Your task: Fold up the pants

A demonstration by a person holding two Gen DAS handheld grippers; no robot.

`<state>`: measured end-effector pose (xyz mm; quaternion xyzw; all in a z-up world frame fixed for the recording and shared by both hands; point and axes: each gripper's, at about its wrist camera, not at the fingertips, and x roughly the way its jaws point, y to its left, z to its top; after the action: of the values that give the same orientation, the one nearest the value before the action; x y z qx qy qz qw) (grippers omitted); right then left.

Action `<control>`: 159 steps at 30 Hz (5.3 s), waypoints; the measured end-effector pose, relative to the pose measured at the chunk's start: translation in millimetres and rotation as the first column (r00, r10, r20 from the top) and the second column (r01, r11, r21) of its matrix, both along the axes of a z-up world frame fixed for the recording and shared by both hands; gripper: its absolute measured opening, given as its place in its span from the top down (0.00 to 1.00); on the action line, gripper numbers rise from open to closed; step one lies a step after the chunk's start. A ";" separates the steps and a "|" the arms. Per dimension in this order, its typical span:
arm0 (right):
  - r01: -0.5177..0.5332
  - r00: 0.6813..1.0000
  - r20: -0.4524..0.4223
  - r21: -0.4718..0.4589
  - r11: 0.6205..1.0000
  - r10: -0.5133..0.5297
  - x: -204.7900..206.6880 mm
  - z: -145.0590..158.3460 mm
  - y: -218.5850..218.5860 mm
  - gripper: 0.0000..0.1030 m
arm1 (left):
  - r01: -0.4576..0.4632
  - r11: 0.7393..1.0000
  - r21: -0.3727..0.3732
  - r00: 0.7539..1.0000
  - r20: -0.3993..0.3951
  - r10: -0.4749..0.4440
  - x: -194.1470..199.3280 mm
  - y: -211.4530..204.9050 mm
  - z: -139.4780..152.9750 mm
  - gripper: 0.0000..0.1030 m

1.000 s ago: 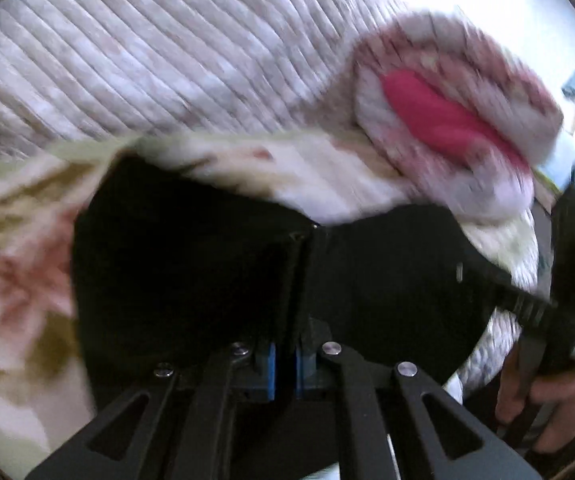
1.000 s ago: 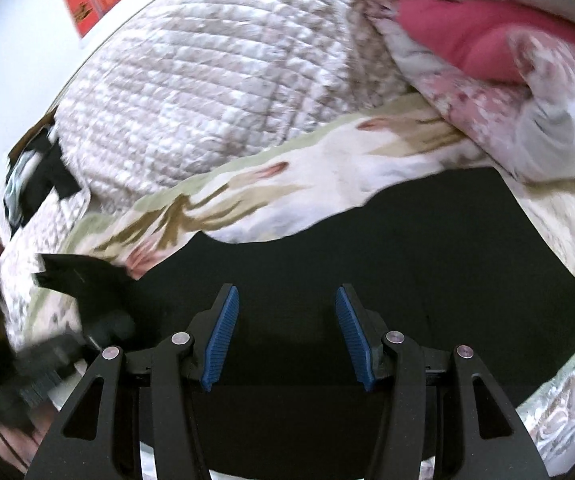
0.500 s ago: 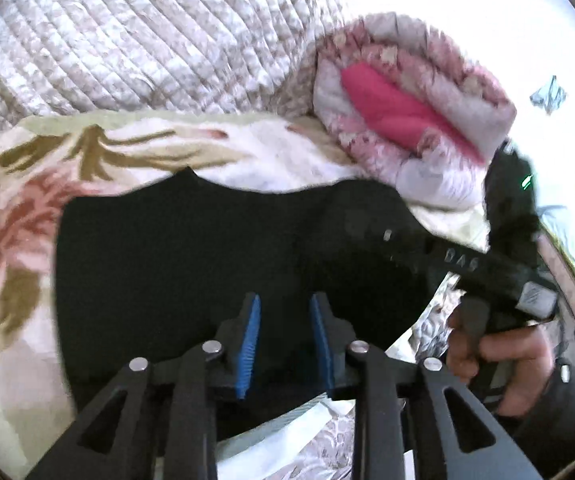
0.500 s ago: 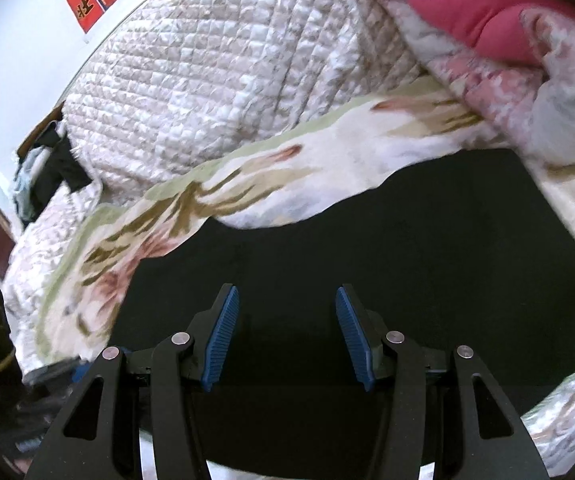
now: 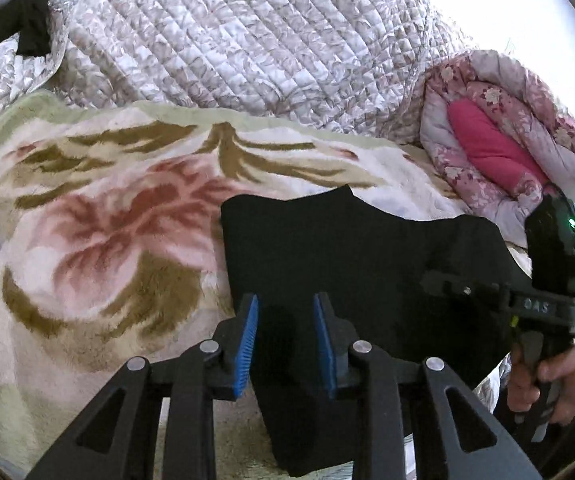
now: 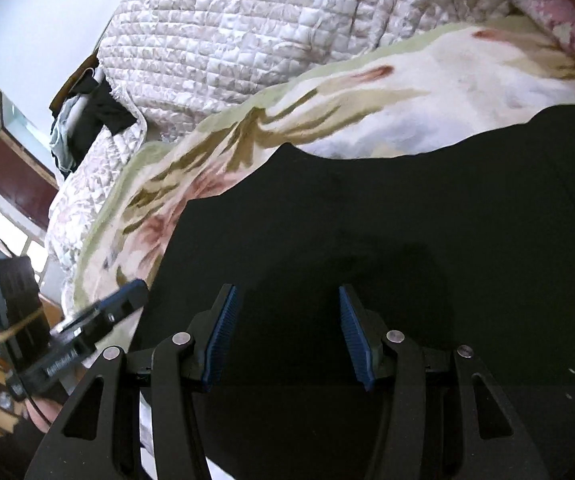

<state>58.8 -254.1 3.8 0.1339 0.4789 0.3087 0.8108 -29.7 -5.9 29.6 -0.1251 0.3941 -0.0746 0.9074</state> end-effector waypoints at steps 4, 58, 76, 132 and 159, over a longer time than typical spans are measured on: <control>-0.010 1.000 -0.015 0.005 1.000 0.010 -2.3 -2.4 1.8 0.71 | -0.001 1.000 0.009 1.000 0.005 0.001 -3.3 -0.1 -0.6 0.70; 0.073 0.991 0.127 -0.252 0.965 -0.042 36.7 10.1 16.3 0.91 | 0.038 0.992 0.121 0.997 -0.074 -0.030 86.9 -20.3 -20.7 0.64; 0.008 0.953 0.287 -0.341 0.940 0.095 -82.6 8.4 2.9 0.86 | 0.051 0.994 0.101 0.999 -0.006 -0.050 -41.5 -48.8 -16.3 0.64; 0.638 0.766 0.069 0.045 0.769 -0.639 -33.8 16.5 -181.3 0.77 | 0.039 0.993 0.110 0.999 0.011 -0.041 -40.9 -49.7 -18.4 0.60; -0.073 0.945 0.284 -0.297 0.952 0.161 -50.9 27.4 104.3 0.82 | -0.287 0.958 -0.006 0.958 -0.028 0.287 -44.1 53.9 4.2 0.59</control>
<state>7.9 -149.8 31.2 -0.0616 0.3943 0.3020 0.8657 -73.8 48.0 33.7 -0.1866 0.3834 0.0576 0.9027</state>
